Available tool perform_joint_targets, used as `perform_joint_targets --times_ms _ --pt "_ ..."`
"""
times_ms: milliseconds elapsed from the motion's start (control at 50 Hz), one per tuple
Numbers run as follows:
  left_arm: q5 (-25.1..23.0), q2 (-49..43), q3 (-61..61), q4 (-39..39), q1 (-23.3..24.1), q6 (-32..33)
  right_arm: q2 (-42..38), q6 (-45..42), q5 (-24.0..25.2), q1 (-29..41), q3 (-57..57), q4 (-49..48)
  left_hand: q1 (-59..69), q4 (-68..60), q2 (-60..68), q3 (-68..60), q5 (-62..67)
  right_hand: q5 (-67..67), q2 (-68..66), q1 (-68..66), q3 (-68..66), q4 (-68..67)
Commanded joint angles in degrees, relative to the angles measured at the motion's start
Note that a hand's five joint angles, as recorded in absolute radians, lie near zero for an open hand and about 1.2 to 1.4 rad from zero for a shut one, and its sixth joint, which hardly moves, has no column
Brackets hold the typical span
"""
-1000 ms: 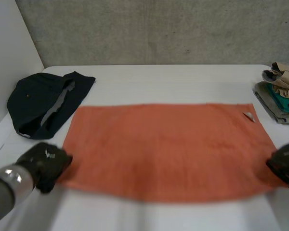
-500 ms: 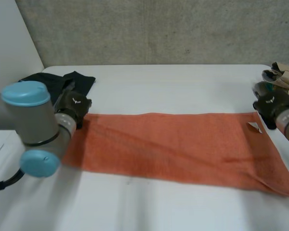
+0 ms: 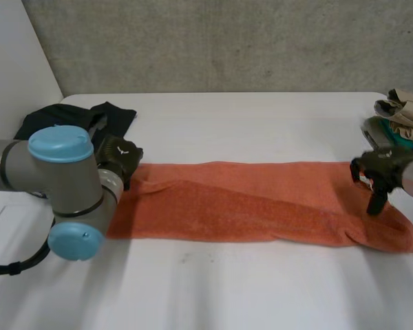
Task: Fold the laundry.
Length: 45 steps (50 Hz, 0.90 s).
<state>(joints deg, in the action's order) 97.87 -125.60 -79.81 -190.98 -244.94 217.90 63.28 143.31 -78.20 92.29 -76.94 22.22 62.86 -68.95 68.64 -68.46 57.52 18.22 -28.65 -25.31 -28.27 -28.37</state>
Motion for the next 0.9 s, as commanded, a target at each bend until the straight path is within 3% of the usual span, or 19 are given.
perform_joint_targets --times_ms 20,280,320,340,360,400,620,700,900 --pt "-2.59 5.27 -5.52 -0.01 -0.10 -0.19 0.70 0.13 5.95 -5.35 -5.75 4.07 17.14 -11.05 11.36 -11.54 12.48 1.54 -1.11 -4.46 -1.49 -1.39" --pt "-3.03 8.36 -8.43 -0.01 -0.63 -0.19 1.05 -7.16 5.60 -8.53 -15.26 -4.64 17.14 -11.05 11.36 -11.54 12.48 4.23 -3.80 -7.15 -4.18 -4.08" --pt "-3.03 8.36 -8.69 0.08 -0.71 -0.19 1.05 -7.34 5.69 -9.14 -15.96 -5.78 17.14 -11.05 11.36 -11.54 12.48 10.26 -9.83 -13.17 -10.21 -10.11" --pt "-3.03 8.36 -8.78 0.08 -0.71 -0.19 1.14 -7.34 5.87 -9.49 -16.05 -6.22 17.14 -11.05 11.36 -11.54 12.48 19.45 -19.02 -22.36 -19.40 -19.30" --pt "-3.03 8.36 -8.87 0.08 -0.71 -0.19 1.23 -7.08 6.13 -10.02 -16.05 -7.09 17.14 -11.05 11.36 -11.54 12.48 42.36 -41.92 -45.27 -42.30 -42.21" --pt "-3.03 8.36 -8.96 0.17 -0.71 -0.19 1.31 -6.90 6.22 -10.28 -15.70 -8.76 17.14 -11.05 11.36 -11.54 12.48 51.76 -51.33 -54.68 -51.71 -51.61" --pt "-3.73 8.97 -6.85 -0.18 -1.86 0.07 6.94 -6.46 6.31 -9.76 -11.40 -11.06 17.14 -11.05 11.36 -11.54 12.48 51.78 -51.35 -54.69 -51.73 -51.63" --pt "-3.82 8.97 -6.15 -0.18 -2.03 -0.01 6.59 -6.29 6.05 -9.49 -10.51 -10.53 17.14 -11.05 11.36 -11.54 12.48 18.63 -18.20 -21.55 -18.58 -18.49" --pt "-4.17 8.97 -6.94 -0.18 -1.77 -0.01 4.22 -6.55 5.69 -9.23 -9.28 -7.64 17.14 -11.05 11.36 -11.54 12.48 18.36 -17.93 -21.28 -18.31 -18.21"
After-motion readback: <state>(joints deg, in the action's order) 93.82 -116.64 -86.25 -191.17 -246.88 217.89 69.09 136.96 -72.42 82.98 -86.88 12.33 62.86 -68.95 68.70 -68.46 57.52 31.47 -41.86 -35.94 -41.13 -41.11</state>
